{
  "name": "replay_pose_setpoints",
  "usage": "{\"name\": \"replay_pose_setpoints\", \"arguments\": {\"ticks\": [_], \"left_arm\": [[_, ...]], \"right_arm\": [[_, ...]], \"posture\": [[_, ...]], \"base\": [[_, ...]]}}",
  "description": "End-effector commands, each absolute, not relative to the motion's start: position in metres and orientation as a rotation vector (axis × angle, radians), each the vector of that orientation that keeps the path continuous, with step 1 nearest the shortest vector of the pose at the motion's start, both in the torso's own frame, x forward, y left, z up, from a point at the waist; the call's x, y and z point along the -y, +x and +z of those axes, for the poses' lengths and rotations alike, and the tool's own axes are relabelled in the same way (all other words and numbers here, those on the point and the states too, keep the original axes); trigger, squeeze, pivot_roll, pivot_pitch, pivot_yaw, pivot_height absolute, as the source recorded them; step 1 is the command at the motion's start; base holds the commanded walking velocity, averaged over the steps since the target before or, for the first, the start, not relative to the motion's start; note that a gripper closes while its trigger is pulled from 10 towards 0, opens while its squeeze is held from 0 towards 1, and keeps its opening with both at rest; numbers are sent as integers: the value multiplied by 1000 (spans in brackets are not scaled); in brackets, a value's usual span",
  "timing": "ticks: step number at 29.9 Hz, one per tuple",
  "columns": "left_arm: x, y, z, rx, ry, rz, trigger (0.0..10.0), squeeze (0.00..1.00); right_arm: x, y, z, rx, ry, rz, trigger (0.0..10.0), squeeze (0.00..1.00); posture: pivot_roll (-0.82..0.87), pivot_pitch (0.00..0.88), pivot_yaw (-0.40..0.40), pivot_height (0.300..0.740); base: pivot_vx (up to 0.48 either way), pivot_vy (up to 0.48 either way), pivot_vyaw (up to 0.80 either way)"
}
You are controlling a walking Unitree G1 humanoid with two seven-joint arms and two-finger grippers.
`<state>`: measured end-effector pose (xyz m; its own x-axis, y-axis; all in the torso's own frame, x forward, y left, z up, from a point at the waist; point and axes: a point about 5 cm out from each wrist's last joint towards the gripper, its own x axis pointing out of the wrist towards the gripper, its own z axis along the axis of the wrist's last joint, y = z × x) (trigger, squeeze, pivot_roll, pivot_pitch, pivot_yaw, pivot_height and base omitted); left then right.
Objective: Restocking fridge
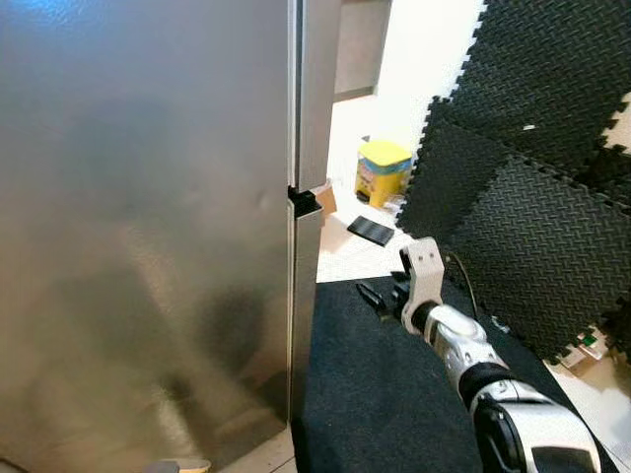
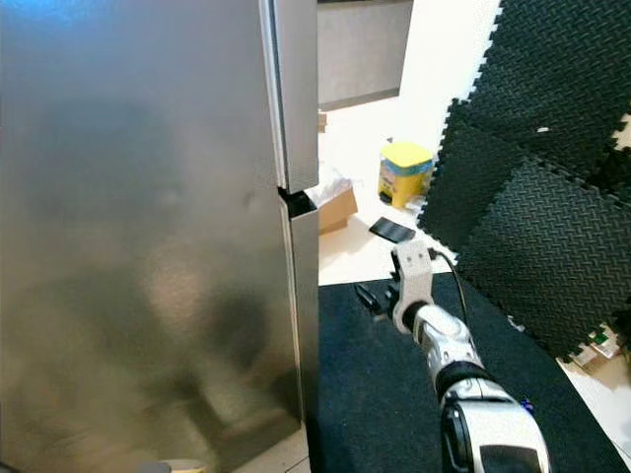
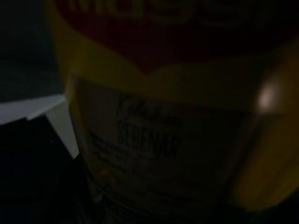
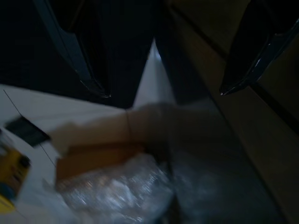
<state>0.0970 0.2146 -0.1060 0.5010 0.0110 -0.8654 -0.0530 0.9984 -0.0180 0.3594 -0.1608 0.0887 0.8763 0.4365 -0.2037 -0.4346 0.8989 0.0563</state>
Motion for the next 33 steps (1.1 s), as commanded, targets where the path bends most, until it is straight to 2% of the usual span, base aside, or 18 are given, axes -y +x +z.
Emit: {"name": "replay_pose_setpoints", "arguments": {"ticks": [1, 8, 13, 26, 33], "left_arm": [[-217, 93, -106, -1054, -27, 25, 10000, 0], [-220, 93, -105, -1046, -14, 17, 10000, 0], [-221, 92, -105, -1045, -8, 12, 10000, 0], [-220, 93, -105, -1043, -3, -3, 10000, 0], [-219, 94, -105, -1040, -6, -5, 10000, 0]], "right_arm": [[153, 361, 93, -197, 18, 487, 10000, 0], [121, 371, 112, -139, 15, 608, 10000, 0], [111, 374, 121, -110, 0, 637, 10000, 0], [100, 388, 155, 15, -14, 583, 10000, 0], [104, 390, 158, 21, -25, 538, 10000, 0]], "posture": [[-21, 73, -4, 740], [-11, 95, -3, 740], [-12, 99, -2, 740], [-14, 101, -2, 740], [-12, 101, -4, 740]], "base": [[0, 0, 0], [0, 0, 0], [0, 0, 0], [0, 0, 0], [0, 0, 0]]}}
